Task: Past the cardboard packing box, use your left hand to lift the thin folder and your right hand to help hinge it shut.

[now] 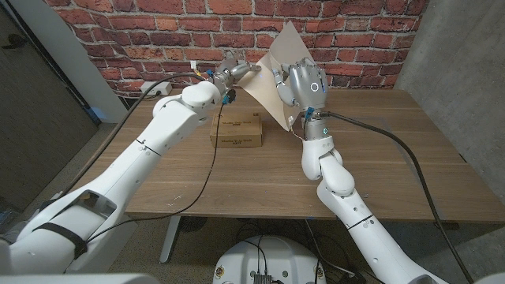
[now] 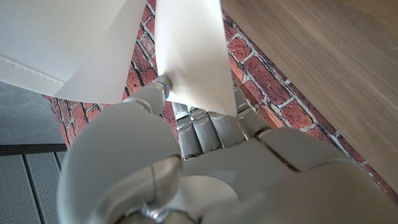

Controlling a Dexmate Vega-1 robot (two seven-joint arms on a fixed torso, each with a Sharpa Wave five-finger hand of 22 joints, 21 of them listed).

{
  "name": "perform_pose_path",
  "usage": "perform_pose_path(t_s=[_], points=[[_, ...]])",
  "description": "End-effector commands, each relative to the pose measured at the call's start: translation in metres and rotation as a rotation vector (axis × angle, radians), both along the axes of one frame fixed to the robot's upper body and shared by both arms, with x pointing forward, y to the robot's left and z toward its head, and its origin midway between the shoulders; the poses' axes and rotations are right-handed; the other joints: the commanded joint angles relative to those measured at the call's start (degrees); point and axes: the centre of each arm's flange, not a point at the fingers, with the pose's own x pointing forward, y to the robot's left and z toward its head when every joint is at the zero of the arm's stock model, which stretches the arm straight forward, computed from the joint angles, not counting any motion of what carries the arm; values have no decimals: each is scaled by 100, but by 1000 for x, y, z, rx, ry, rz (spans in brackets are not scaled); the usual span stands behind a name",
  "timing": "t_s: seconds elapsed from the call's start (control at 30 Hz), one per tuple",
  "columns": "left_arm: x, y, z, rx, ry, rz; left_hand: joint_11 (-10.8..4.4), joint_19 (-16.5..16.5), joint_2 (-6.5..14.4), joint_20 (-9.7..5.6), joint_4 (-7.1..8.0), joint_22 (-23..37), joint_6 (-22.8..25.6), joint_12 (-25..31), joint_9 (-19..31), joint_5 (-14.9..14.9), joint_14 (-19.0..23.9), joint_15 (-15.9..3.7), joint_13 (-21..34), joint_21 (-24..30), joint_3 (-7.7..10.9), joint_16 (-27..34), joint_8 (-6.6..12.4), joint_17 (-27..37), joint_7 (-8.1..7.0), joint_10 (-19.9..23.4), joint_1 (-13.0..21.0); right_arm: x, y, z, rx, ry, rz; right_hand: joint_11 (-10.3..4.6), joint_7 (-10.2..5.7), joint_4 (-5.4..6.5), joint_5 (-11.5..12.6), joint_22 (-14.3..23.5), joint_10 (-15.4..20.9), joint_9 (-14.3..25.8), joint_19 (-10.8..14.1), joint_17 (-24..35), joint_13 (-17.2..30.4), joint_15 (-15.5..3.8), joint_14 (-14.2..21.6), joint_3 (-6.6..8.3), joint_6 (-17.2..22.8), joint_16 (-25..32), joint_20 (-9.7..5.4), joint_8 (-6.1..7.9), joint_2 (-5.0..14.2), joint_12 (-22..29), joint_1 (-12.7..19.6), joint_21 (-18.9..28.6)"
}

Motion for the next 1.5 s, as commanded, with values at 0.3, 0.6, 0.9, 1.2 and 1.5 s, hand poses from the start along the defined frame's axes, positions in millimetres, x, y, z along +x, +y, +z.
perform_pose_path(t_s=[0.3, 0.6, 0.9, 1.2, 1.5], points=[[5, -4, 6, 49, 37, -159, -99, -389, 174, -192, 162, 26, -349, -328, 167, -34, -836, -42, -63, 22, -28, -167, 98, -60, -82, -729, -106, 8, 12, -1, -59, 6, -61, -48, -150, -3, 29, -27, -24, 13, -93, 13, -1, -231, -44, 50, 24, -62, -482, -22, 3, -40, 28, 102], [7, -7, 7, 54, 48, -190, -58, -479, 219, -125, 192, 16, -390, -524, 141, -34, -1074, -46, -202, 19, -47, -130, 151, -66, -54, -866, -136, 12, 16, -1, -79, 8, -100, -57, -186, -1, 30, -58, -74, 7, -160, 5, -37, -237, -81, 44, 36, -110, -474, -34, -25, -95, 7, 128], [8, -10, 6, 44, 65, -251, 20, -250, 148, -201, 121, 2, -197, -569, 25, -23, -793, -58, -326, 107, -25, -14, 271, -181, -37, -595, -110, 14, 23, -2, -102, 11, -141, -58, -190, -12, 34, -84, -76, 4, -191, 7, -46, -250, -96, 47, 35, -134, -478, -47, -34, -110, 17, 156], [9, -12, 5, 25, 76, -294, 69, -62, -73, -326, -26, -5, -51, -862, -132, -2, -776, 14, -569, 178, 48, -67, 322, -497, 7, -605, -71, 15, 26, -3, -115, 19, -163, -61, -193, -22, 37, -107, -89, 3, -227, 7, -53, -246, -126, 50, 27, -163, -488, -62, -40, -128, 31, 179], [7, -12, 4, 31, 80, -320, 150, -99, -84, -305, -42, 1, -107, -1069, -210, 10, -930, 114, -724, 187, 86, -111, 292, -659, 9, -662, -75, 18, 28, -4, -126, 34, -178, -79, -193, -25, 39, -131, -80, 2, -244, 4, -60, -250, -158, 53, 36, -194, -489, -71, -43, -137, 39, 212]])
